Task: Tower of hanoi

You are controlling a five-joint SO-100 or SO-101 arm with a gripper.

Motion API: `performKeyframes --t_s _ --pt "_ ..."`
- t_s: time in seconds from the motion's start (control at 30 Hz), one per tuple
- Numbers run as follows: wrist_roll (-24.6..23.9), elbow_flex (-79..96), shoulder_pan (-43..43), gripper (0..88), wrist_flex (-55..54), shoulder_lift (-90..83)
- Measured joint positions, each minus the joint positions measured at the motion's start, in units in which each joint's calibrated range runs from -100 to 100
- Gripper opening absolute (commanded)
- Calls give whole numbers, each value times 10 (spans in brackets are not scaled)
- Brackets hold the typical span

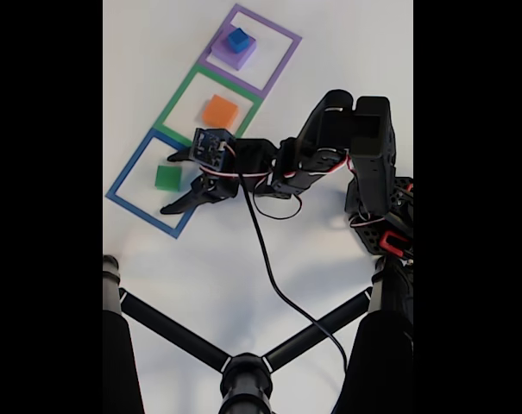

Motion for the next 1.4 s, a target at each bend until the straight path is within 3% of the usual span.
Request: performKeyframes --t_s 0.17,0.33,0.7,1.17,1.4 --pt "0 -5 -7 309 0 7" --pt "-6 -12 -17 185 0 7" --pt "-6 -18 -25 73 0 7" --pt "0 -19 -25 56 11 5" --pt "0 -29 -23 56 156 -98"
